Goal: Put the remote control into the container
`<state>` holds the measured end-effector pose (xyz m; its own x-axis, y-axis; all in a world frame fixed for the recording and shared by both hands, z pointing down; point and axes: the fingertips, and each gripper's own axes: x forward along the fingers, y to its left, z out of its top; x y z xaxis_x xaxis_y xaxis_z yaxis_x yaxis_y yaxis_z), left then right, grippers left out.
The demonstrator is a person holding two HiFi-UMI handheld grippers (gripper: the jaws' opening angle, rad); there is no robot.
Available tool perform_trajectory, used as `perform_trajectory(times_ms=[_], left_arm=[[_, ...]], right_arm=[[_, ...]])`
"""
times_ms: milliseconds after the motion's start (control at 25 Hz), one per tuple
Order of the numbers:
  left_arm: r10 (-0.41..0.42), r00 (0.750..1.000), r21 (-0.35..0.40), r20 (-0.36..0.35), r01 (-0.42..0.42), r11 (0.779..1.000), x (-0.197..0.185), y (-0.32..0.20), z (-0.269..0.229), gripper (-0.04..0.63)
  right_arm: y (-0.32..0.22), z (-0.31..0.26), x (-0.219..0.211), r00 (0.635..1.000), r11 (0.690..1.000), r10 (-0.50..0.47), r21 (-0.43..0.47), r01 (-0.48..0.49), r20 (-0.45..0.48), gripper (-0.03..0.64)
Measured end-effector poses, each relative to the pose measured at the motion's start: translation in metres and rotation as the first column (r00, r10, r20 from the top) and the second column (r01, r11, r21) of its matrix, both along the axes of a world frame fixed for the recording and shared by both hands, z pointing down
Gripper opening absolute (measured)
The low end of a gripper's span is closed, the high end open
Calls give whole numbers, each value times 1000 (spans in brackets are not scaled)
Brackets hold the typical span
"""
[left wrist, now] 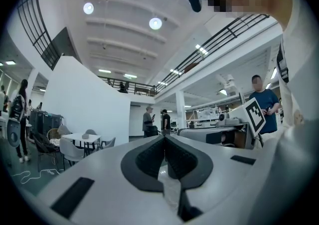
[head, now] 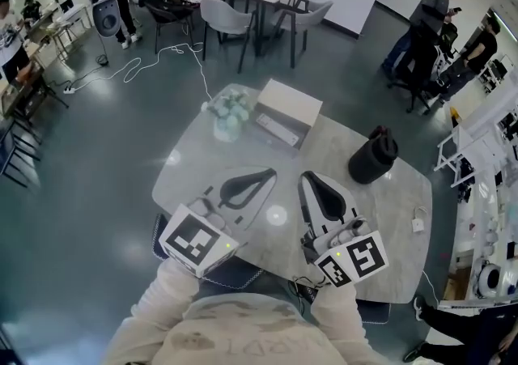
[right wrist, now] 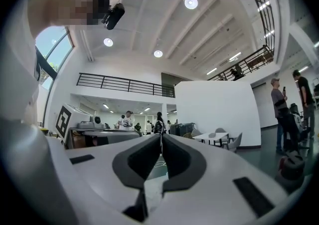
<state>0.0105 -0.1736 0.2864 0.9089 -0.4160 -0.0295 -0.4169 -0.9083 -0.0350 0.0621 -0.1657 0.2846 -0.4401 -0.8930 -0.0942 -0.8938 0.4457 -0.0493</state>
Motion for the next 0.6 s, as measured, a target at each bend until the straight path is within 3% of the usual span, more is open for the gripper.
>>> perform_trajectory(times_ms=[600], left_arm=[[-15,1000,0,-17,15,1000,-12,8,-8,14]], right_arm=[[9,-8,-15,999,1000,-22,11,21,29,28]])
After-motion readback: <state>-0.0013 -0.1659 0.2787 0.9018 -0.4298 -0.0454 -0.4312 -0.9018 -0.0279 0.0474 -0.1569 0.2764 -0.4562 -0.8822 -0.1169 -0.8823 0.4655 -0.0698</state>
